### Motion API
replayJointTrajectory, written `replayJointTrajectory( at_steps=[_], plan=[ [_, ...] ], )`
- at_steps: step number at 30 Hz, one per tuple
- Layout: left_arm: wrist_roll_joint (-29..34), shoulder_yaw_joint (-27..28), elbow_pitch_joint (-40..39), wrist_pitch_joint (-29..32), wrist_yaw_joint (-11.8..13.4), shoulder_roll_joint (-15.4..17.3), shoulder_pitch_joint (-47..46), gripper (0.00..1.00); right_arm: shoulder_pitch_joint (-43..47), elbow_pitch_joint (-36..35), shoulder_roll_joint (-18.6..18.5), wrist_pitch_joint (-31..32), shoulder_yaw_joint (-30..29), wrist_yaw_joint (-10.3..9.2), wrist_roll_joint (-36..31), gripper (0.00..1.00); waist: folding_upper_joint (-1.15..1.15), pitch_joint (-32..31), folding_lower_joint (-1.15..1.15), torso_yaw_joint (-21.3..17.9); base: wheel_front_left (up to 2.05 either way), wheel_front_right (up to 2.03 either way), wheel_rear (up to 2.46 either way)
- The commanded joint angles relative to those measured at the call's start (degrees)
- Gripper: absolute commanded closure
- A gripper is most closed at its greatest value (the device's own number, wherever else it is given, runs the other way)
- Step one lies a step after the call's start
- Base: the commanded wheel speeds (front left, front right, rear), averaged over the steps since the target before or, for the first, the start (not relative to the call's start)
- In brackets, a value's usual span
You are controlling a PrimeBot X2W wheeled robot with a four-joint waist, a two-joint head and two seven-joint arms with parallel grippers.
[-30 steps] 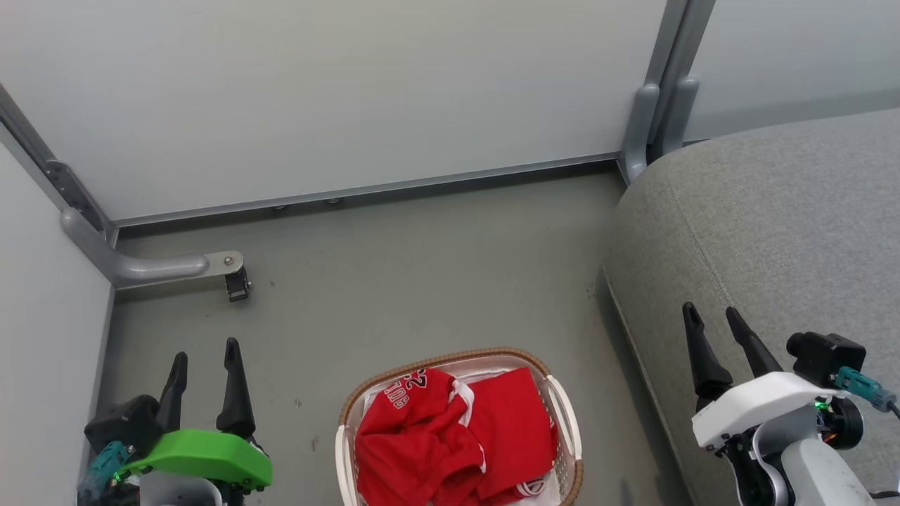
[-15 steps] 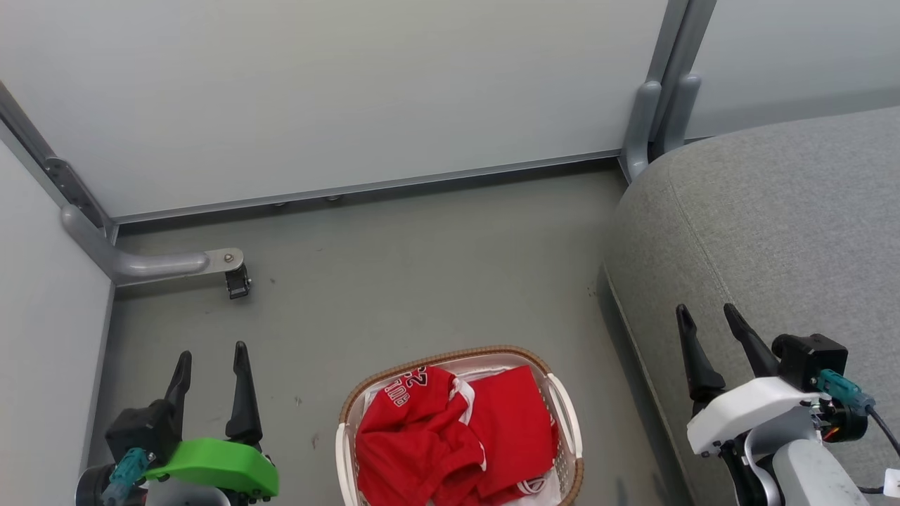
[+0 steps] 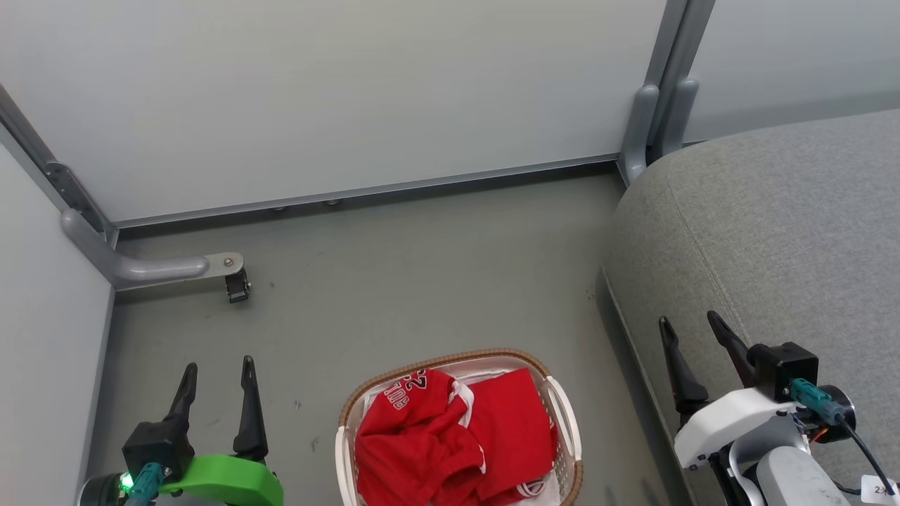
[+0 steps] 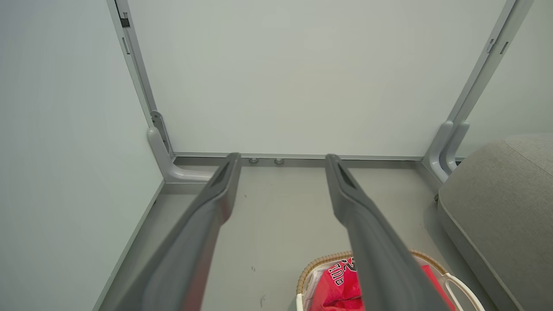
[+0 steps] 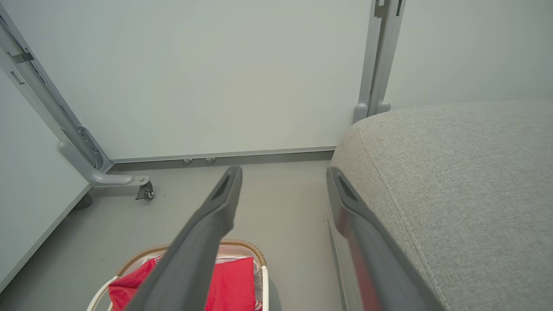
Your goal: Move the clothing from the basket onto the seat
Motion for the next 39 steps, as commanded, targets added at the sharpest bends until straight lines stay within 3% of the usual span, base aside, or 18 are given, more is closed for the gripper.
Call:
replayJointTrajectory(
  at_steps=[1, 12, 26, 39],
  plan=[
    [1.29, 0.22, -0.12, -0.50, -0.38, -0.05, 0.75, 0.00, -0.51, 0.06, -0.16, -0.60, 0.19, 0.00, -1.27, 0.00, 0.00, -0.01, 0.00, -0.06, 0.00, 0.00, 0.00],
    [4.76, -2.84, 3.54, -1.66, -2.47, -0.65, -1.35, 0.00, -2.57, -0.24, -0.11, -1.74, 0.81, 0.00, -5.18, 0.00, 0.00, 3.81, 0.00, -1.60, 0.00, 0.00, 0.00],
    [3.87, -12.18, 17.21, -2.23, -3.54, -0.64, -14.40, 0.00, -10.59, -4.30, 0.19, -2.32, 2.61, -0.02, -4.94, 0.00, 0.00, 20.70, 0.00, -9.67, 0.00, 0.00, 0.00],
    [10.72, -16.58, 33.50, -2.21, -3.77, 1.31, -28.13, 0.00, -15.82, -7.92, 1.99, -2.32, 3.93, -0.02, -3.69, 0.00, 0.00, 34.79, 0.00, -14.37, 0.00, 0.00, 0.00]
  ],
)
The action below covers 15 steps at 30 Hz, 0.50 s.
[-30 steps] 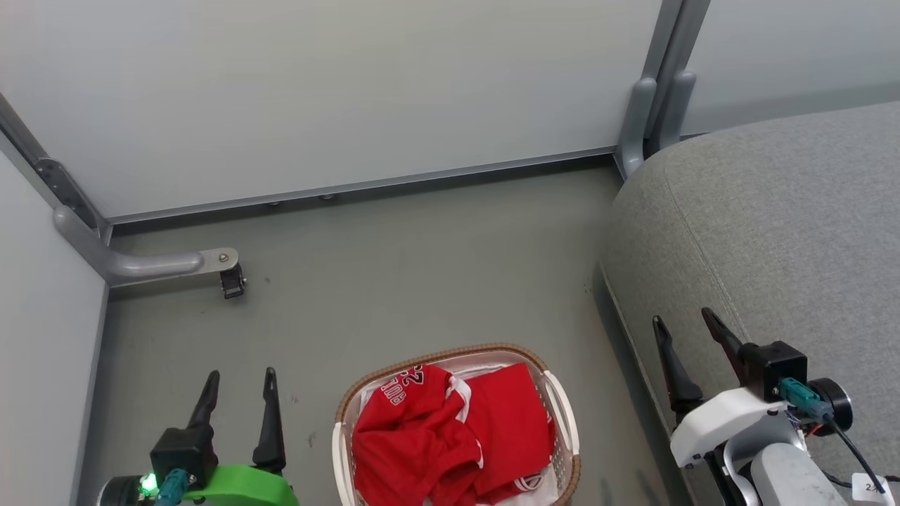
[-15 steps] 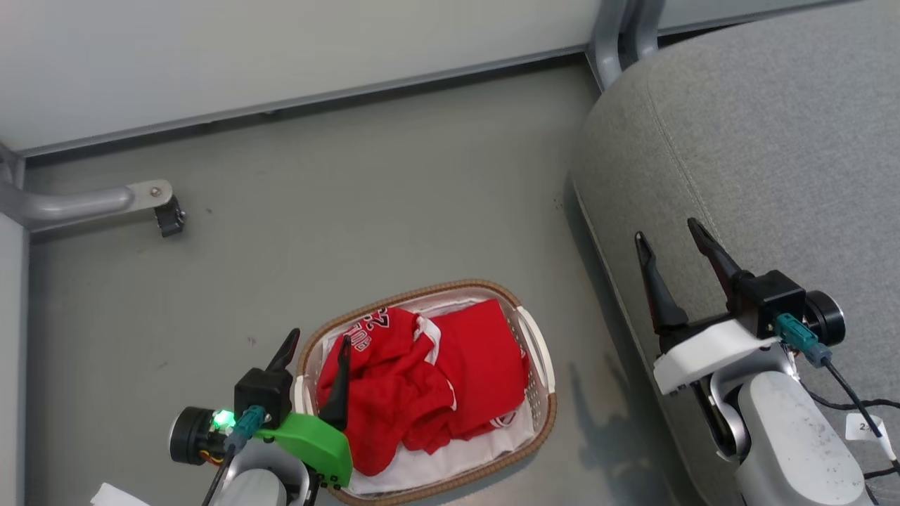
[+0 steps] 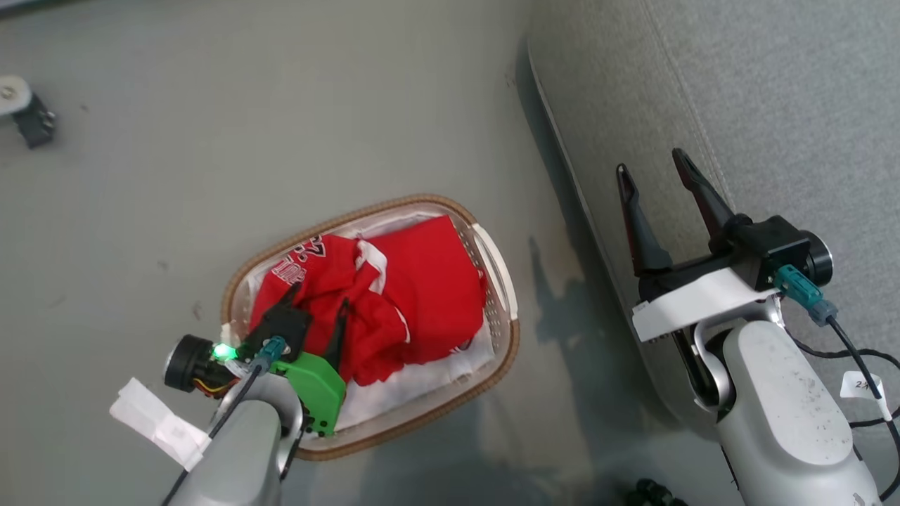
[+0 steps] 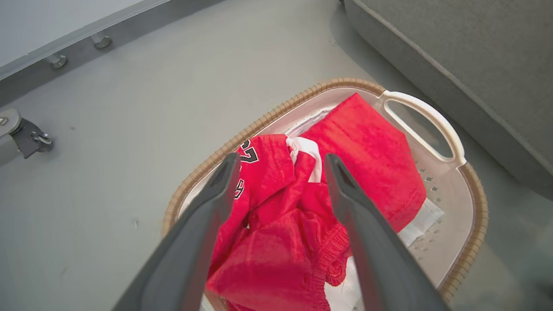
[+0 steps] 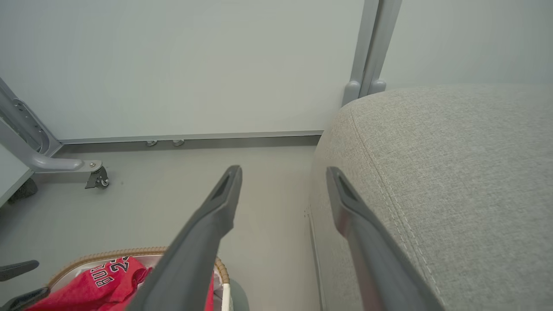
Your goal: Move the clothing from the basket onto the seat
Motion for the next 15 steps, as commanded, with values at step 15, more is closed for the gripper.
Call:
replayJointTrajectory(
  at_steps=[15],
  plan=[
    [6.67, -6.19, 22.10, 1.47, 1.39, 4.20, -15.22, 0.00, -3.91, -1.23, 1.27, -0.11, 3.22, -0.06, 1.50, 0.00, 0.00, 16.61, -0.01, -6.17, 0.00, 0.00, 0.00]
  ],
)
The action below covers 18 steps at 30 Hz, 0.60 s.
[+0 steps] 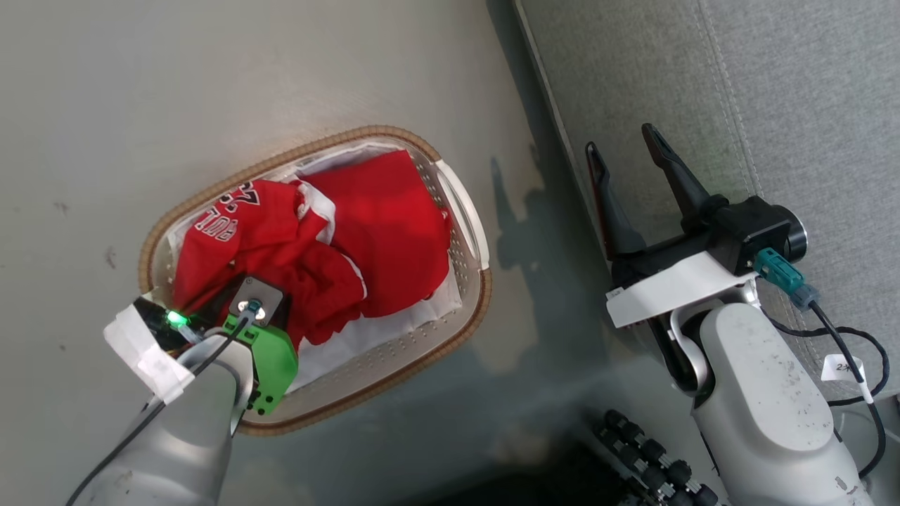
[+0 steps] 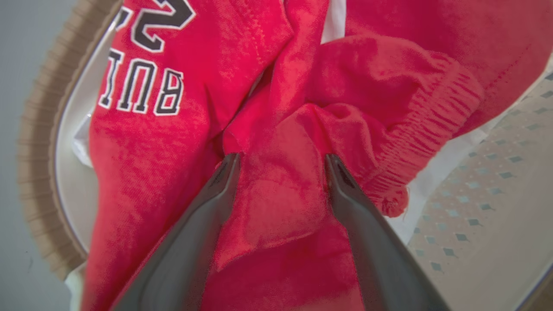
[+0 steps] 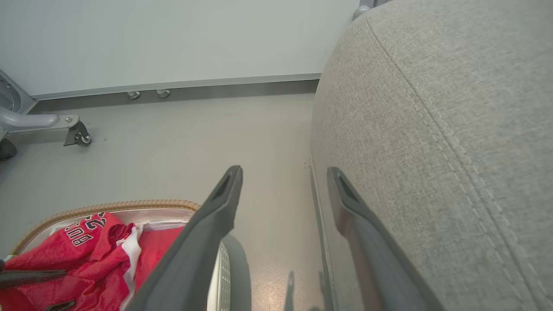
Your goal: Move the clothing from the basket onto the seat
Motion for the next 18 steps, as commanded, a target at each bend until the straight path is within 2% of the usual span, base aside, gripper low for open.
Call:
replayJointTrajectory(
  at_steps=[1, 9, 14, 15, 16, 17, 18],
  plan=[
    [0.70, -0.36, 0.63, 0.37, 0.70, 0.64, -1.74, 0.00, -0.91, -0.31, 0.06, -0.10, 0.25, -0.06, 0.45, 0.00, 0.00, 3.30, 0.00, -1.76, 0.00, 0.00, 0.00],
    [3.94, -4.31, 3.23, 7.63, 1.74, 1.56, -5.87, 0.00, -1.72, -0.84, 0.13, -0.10, 1.59, -0.06, 1.91, 0.00, 0.00, 5.84, 0.00, -2.70, 0.00, 0.00, 0.00],
    [3.74, -5.68, 3.66, 11.96, -0.03, 0.86, -7.38, 0.00, -2.23, -0.75, 0.11, -0.10, 2.49, -0.06, 3.31, 0.00, 0.00, 6.85, 0.00, -3.33, 0.00, 0.00, 0.00],
    [3.32, -5.53, 3.70, 12.00, -0.34, 0.75, -7.49, 0.27, -2.12, -0.46, 0.10, -0.10, 2.46, -0.06, 3.75, 0.00, 0.00, 6.94, 0.00, -3.42, 0.00, 0.00, 0.00],
    [3.69, -6.20, 3.71, 11.92, -0.67, 0.71, -7.68, 0.78, -2.16, -0.21, 0.10, -0.10, 2.51, -0.06, 4.10, 0.00, 0.00, 7.04, 0.00, -3.55, 0.00, 0.00, 0.00],
    [3.57, -6.53, 3.72, 11.77, -0.82, 0.68, -7.76, 0.78, -2.33, -0.07, 0.11, -0.11, 2.50, -0.06, 4.27, 0.00, 0.00, 7.14, 0.00, -3.64, 0.00, 0.00, 0.00],
    [2.89, -6.36, 3.77, 11.61, -1.00, 0.82, -7.86, 1.00, -2.61, 0.13, 0.11, -0.10, 2.46, -0.06, 4.57, 0.00, 0.00, 7.22, 0.00, -3.72, 0.00, 0.00, 0.00]
  ],
)
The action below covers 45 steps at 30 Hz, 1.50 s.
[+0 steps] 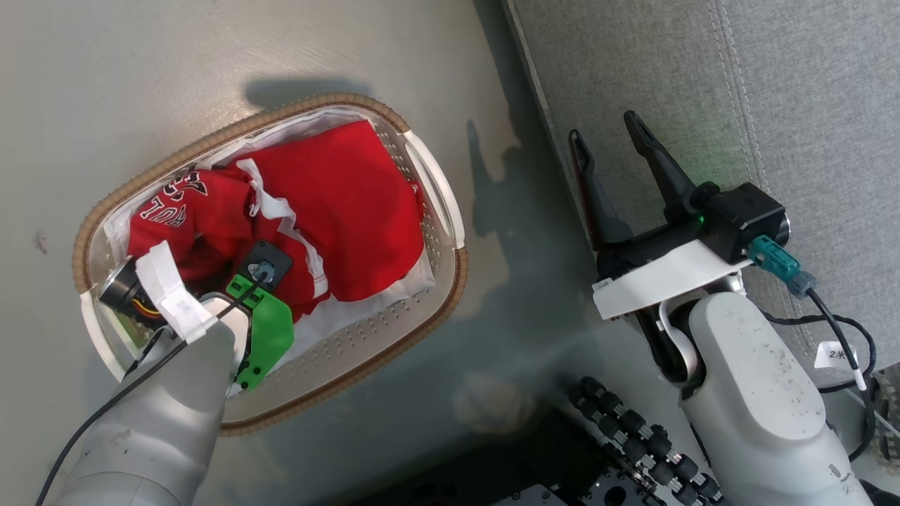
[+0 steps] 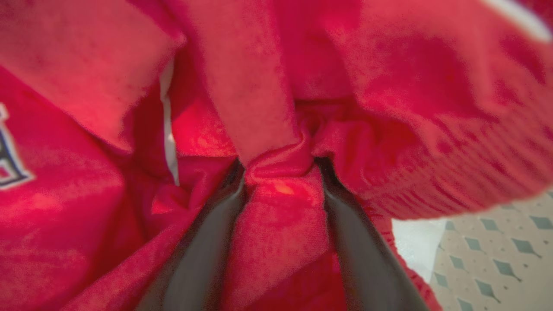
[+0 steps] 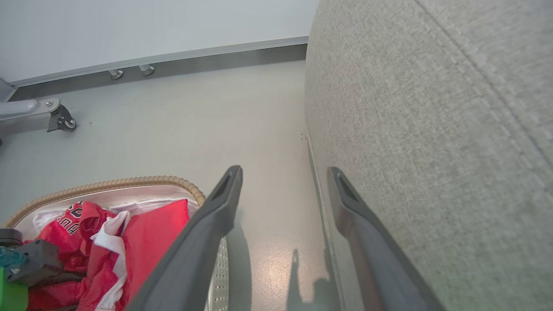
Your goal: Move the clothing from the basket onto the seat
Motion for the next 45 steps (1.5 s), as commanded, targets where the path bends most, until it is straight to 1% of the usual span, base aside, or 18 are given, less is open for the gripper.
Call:
replayJointTrajectory(
  at_steps=[1, 3, 7, 11, 16, 20, 23, 28, 33, 39, 45],
  plan=[
    [-0.74, 0.26, 0.19, -0.20, -0.25, 0.38, -0.81, 1.00, -0.84, 0.34, -0.09, -0.11, -0.02, -0.06, 0.55, 0.00, 0.00, 0.14, 0.00, -0.26, 0.00, 0.00, 0.00],
    [-1.62, 0.41, 0.23, -0.45, -0.38, 0.51, -0.20, 1.00, -0.92, 0.60, -0.08, -0.11, -0.08, -0.06, 0.69, 0.00, 0.00, -0.26, 0.00, -0.40, 0.00, 0.00, 0.00],
    [-3.41, 1.00, 0.18, -3.88, -0.61, -0.40, 1.49, 1.00, -0.81, 1.13, -0.09, -0.11, -0.49, -0.06, 0.59, 0.00, 0.00, -2.07, 0.00, -0.04, 0.00, 0.00, 0.00],
    [-6.16, 2.25, 0.20, -7.71, -0.61, -1.62, 3.08, 1.00, -0.18, 1.63, -0.11, -0.12, -0.35, -0.06, -0.50, 0.00, 0.00, -5.23, 0.00, 1.01, 0.00, 0.00, 0.00],
    [-9.17, 3.54, -0.16, -11.62, -0.68, -3.38, 5.77, 1.00, 1.47, 2.51, -0.13, -0.12, -0.67, -0.06, -2.05, 0.00, 0.00, -10.68, 0.00, 3.45, 0.00, 0.00, 0.00],
    [-11.53, 4.28, -1.89, -13.02, -0.75, -4.42, 8.81, 1.00, 3.06, 3.73, -0.16, -0.11, -0.77, -0.06, -3.30, 0.00, 0.00, -15.61, 0.00, 5.70, 0.00, 0.00, 0.00],
    [-13.63, 4.67, -5.05, -13.44, -0.78, -5.03, 11.34, 1.00, 4.60, 4.58, -0.42, -0.11, -1.10, -0.06, -3.69, 0.00, 0.00, -19.19, 0.00, 7.49, 0.00, 0.00, 0.00],
    [-16.36, 3.43, -13.40, -13.32, -0.80, -5.26, 17.99, 1.00, 7.70, 5.96, -0.92, -0.12, -1.18, -0.06, -3.86, 0.00, 0.00, -25.49, 0.00, 10.45, 0.00, 0.00, 0.00],
    [-18.25, 2.32, -20.14, -13.34, -0.80, -5.38, 23.42, 1.00, 10.70, 7.42, -1.31, -0.11, -0.97, -0.06, -3.57, 0.00, 0.00, -31.29, 0.00, 12.51, 0.00, 0.00, 0.00],
    [-19.76, 1.74, -27.08, -13.35, -0.79, -5.21, 28.23, 1.00, 14.31, 8.59, -1.55, -0.11, -0.98, -0.06, -3.47, 0.00, 0.00, -36.88, 0.00, 14.04, 0.00, 0.00, 0.00],
    [-20.19, 2.31, -32.96, -13.36, -0.80, -5.01, 30.98, 1.00, 16.86, 9.50, -1.75, -0.11, -0.82, -0.06, -3.40, 0.00, 0.00, -40.74, 0.00, 14.52, 0.00, 0.00, 0.00]
  ],
)
